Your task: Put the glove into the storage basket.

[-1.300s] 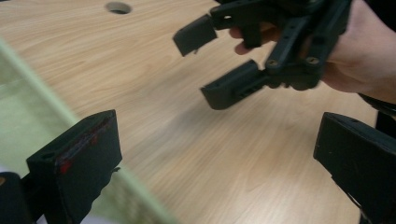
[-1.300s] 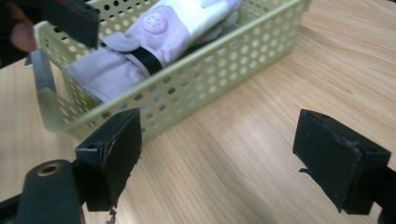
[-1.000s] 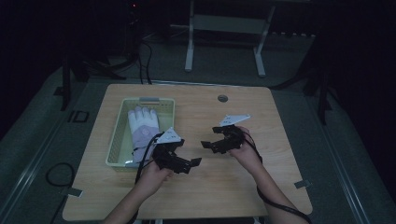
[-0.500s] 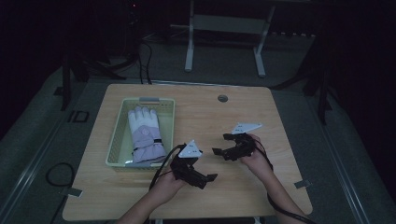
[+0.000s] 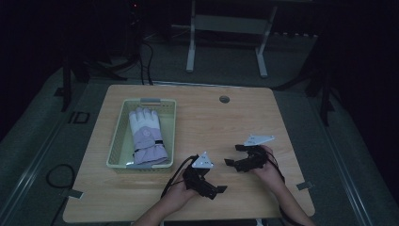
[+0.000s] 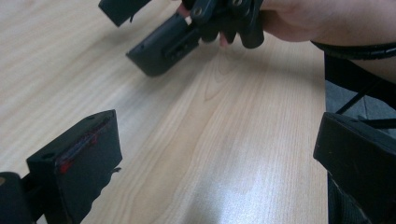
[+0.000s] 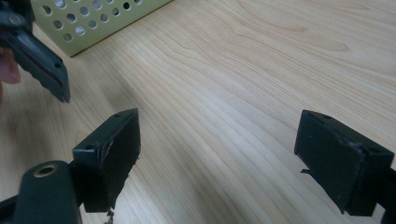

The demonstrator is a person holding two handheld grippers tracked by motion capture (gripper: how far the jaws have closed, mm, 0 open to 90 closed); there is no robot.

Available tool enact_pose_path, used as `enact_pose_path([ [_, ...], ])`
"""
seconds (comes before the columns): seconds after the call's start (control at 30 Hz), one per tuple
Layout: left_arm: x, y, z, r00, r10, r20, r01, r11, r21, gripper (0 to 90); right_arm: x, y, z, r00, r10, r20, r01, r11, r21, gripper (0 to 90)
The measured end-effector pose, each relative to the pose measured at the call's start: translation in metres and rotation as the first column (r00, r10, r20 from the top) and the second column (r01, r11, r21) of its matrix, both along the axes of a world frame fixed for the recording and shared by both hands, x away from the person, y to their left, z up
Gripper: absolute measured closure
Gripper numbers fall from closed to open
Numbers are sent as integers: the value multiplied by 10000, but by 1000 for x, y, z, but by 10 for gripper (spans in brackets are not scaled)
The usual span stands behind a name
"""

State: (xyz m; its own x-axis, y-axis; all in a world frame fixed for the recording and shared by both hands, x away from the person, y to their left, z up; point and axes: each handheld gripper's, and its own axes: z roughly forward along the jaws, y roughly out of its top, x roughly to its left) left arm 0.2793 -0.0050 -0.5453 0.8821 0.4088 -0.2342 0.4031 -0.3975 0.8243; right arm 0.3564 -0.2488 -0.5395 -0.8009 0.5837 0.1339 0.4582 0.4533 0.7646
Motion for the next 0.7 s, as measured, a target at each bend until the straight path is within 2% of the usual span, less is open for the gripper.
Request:
enact_pose_path([
  [0.13,-2,-4,-8,10000,-59,59,60,10000,-50,11,-6,-13,-2,9996,-161,216,157,9997,169,144],
  [0.2,-4,-6,-11,9999,31,152,-31,10000,12,11,-9,-18,-4,9994,-160,313,159,9999,55,143],
  [0.37,-8,-7,-16,9995,-97,302,91,9997,221,11,-18,-26,-6,9989,-59,455,64,9999,-101,136],
  [0.47,-9,-7,-18,9997,-93,222,90,9999,141,11,-27,-32,-11,9976,16,697,10,9993,-364,135],
  [0.63,-13,-4,-21,9992,21,391,-19,10000,-45,11,-35,-41,-17,9980,-25,631,40,9997,-241,136],
  [0.7,-15,-2,-23,9989,77,459,-70,9999,-148,11,-36,-44,-17,9970,-53,772,68,9998,-190,136],
])
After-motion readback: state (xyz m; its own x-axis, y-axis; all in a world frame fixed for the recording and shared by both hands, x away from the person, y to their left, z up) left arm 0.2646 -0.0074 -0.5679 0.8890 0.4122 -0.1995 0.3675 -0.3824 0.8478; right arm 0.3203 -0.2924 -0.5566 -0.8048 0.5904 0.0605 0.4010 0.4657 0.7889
